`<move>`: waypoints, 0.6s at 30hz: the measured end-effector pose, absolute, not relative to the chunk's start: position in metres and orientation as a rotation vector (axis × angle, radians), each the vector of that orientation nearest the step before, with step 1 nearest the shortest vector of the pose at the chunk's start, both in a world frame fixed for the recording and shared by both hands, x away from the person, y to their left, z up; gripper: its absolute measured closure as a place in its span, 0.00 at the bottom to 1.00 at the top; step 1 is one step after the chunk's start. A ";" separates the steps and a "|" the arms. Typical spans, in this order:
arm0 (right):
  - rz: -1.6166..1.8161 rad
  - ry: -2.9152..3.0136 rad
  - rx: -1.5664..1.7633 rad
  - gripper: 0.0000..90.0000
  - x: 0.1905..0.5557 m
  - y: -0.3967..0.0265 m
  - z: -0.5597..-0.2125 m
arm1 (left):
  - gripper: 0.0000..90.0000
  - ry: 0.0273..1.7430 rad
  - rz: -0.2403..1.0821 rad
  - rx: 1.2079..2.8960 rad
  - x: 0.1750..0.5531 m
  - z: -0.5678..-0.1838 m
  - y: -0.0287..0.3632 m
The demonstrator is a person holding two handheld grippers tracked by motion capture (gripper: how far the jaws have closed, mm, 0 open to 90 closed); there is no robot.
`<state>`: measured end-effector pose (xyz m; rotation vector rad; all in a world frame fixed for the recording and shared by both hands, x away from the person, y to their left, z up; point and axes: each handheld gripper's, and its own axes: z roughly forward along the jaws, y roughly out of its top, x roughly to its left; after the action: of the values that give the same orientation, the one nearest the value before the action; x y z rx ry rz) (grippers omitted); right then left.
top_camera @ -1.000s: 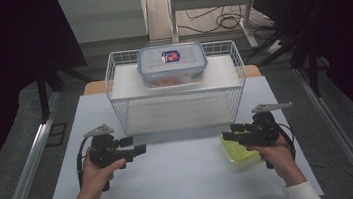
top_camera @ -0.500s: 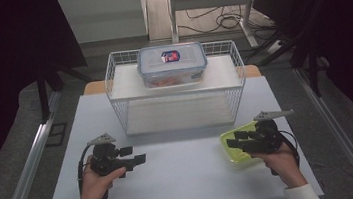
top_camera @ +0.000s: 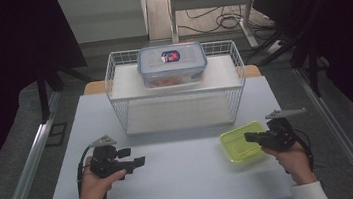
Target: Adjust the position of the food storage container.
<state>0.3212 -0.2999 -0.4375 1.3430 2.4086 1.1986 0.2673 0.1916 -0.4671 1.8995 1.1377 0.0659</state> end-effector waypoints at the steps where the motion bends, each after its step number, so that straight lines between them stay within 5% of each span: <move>1: 1.179 2.393 1.354 0.99 0.322 -0.303 -0.438 | 0.29 1.138 0.066 1.900 0.268 -0.467 0.192; 18: 0.910 2.190 1.575 0.99 0.347 -0.378 -0.468 | 0.28 1.152 0.064 1.911 0.270 -0.473 0.194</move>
<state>0.3466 -0.3776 -0.4685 1.5745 2.1897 0.9102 0.2698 0.1935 -0.4729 1.9112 1.1519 0.0643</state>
